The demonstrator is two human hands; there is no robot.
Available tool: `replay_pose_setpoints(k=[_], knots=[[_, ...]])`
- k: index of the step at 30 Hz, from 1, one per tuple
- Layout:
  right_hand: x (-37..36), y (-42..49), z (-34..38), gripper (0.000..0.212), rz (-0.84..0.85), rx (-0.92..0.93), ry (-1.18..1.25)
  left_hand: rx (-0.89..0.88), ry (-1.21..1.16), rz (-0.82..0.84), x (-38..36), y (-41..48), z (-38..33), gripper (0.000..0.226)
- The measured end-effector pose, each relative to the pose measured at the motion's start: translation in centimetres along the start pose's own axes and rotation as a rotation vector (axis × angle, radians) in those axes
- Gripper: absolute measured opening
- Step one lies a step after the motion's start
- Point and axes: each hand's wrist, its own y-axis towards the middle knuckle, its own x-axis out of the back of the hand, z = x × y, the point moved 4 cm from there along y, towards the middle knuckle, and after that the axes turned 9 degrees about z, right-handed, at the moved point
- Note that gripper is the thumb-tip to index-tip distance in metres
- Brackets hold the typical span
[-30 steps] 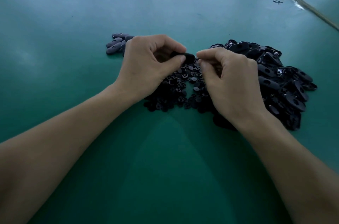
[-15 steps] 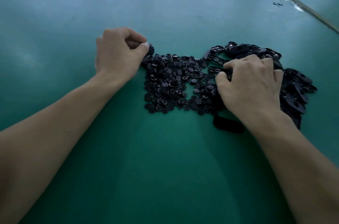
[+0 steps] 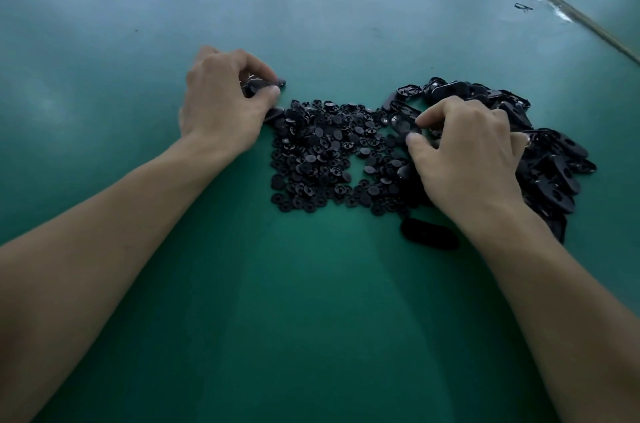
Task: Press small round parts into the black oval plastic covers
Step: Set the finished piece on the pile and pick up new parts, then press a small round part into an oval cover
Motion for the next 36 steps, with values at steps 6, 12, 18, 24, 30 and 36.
replay_pose_setpoints(k=[6,12,18,24,30,36], knots=[[0.6,-0.1,0.8,0.004,-0.051,0.148,0.197,-0.08,-0.053,-0.05,0.0,-0.6,-1.3,0.01],[0.7,-1.0,2.7,0.011,-0.045,0.346,0.439,-0.261,-0.222,0.023,-0.8,-2.8,-4.8,0.03],[0.7,-1.7,3.9,0.003,-0.062,0.507,0.5,-0.368,-0.367,0.227,-2.2,-4.0,-6.1,0.03],[0.5,-1.6,3.6,0.007,-0.046,0.476,0.613,-0.395,-0.527,0.293,-2.2,-4.0,-5.9,0.012],[0.0,-1.4,3.2,0.013,0.026,0.406,0.685,-0.363,-0.646,0.338,-2.3,-3.9,-5.6,0.014],[0.3,-1.2,3.1,0.017,-0.048,0.409,0.663,-0.367,-0.702,0.378,-2.5,-3.8,-5.5,0.015]])
